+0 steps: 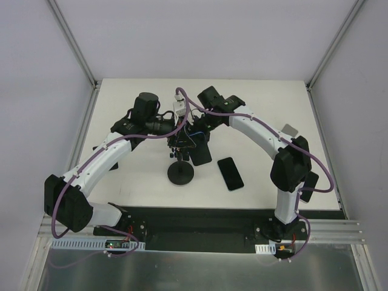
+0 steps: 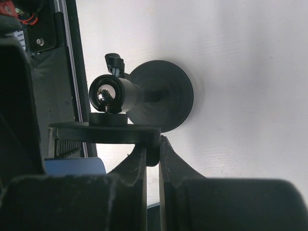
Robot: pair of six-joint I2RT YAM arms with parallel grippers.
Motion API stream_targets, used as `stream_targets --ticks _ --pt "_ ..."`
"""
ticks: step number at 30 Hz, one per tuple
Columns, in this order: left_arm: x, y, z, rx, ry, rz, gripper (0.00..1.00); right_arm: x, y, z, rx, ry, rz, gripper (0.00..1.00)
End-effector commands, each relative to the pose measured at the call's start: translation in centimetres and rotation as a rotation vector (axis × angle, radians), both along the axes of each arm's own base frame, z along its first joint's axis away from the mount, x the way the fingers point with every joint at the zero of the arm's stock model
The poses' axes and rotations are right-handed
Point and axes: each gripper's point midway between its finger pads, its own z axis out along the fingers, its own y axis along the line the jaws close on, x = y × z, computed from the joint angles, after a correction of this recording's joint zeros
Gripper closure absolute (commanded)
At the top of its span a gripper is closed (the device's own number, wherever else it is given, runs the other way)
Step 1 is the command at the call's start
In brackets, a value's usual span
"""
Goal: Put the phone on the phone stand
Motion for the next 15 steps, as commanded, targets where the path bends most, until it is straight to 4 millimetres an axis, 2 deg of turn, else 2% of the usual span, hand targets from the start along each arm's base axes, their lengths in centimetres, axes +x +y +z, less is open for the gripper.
stream_targets --ticks 1,11,15 --pt "2.9 0.8 1.2 0.015 -0.102 0.083 1.00 -3.5 2.5 4.4 0.138 -0.012 0.138 1.00" --pt "3.4 2.7 0.0 0.134 -0.137 0.148 1.00 -3.0 1.4 4.4 0.106 -0.041 0.125 1.00" --pt "2.9 3.7 0.5 0.153 -0.184 0.185 1.00 -2.4 1.5 4.1 0.089 -0.054 0.088 1.00"
